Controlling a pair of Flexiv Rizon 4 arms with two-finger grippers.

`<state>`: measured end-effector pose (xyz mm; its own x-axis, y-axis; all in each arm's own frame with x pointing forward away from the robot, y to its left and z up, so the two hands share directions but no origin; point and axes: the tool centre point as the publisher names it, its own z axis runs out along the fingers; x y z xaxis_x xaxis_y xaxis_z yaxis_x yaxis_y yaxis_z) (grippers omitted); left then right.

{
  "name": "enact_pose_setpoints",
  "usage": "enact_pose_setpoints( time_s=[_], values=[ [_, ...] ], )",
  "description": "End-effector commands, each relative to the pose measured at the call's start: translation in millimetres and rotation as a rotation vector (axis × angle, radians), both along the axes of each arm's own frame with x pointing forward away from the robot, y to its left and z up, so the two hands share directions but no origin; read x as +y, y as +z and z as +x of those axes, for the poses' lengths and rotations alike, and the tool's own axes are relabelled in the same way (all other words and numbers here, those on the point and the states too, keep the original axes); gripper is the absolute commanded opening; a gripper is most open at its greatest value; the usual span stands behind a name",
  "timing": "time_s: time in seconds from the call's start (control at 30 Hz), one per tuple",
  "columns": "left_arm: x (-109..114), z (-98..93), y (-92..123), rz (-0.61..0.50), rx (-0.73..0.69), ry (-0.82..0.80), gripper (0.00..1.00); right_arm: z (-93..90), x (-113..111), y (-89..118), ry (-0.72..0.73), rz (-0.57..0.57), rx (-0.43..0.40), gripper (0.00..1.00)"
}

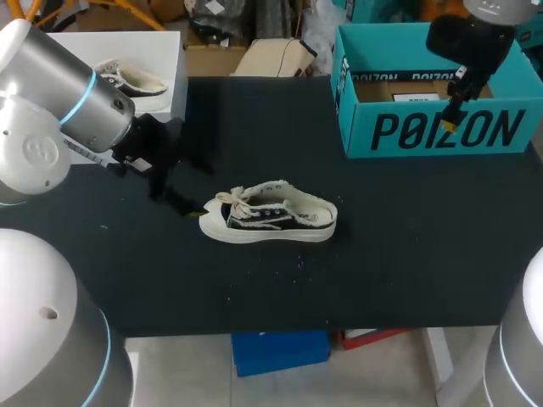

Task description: Take the shoe out of the shoebox, open the shoe tongue, remove and reinsert the insole, then place the shoe into the shoebox

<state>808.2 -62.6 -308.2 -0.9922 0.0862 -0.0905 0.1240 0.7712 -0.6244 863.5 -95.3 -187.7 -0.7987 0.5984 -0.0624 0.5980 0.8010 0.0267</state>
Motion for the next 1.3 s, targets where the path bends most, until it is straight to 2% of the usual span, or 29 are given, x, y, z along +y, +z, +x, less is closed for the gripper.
enact_pose_setpoints(
  time_s=[0.03,0.43,0.47,0.6,0.93,1.13,1.3],
  values=[
    [0.7,-0.8,-0.6,-0.001,-0.002,0.000,1.00,-30.9,10.0,2.0,1.026,0.187,-0.072,1.00],
    [0.7,-0.8,-0.6,-0.001,-0.002,0.000,1.00,-30.9,10.0,2.0,1.026,0.187,-0.072,1.00],
    [0.7,-0.8,-0.6,-0.001,-0.002,0.000,1.00,-33.8,15.8,-0.9,1.006,0.234,-0.118,1.00],
    [0.7,-0.8,-0.6,-0.001,-0.002,0.000,1.00,-38.9,30.6,-19.4,0.987,0.296,-0.233,1.00],
    [0.7,-0.8,-0.6,-0.001,-0.002,0.000,1.00,-57.8,82.4,-52.5,0.952,0.331,-0.357,1.00],
    [0.7,-0.8,-0.6,-0.001,-0.002,0.000,1.00,-65.2,108.6,-66.6,0.902,0.355,-0.346,1.00],
    [0.7,-0.8,-0.6,-0.001,-0.002,0.000,1.00,-69.2,123.6,-77.5,0.862,0.342,-0.285,1.00]
  ],
)
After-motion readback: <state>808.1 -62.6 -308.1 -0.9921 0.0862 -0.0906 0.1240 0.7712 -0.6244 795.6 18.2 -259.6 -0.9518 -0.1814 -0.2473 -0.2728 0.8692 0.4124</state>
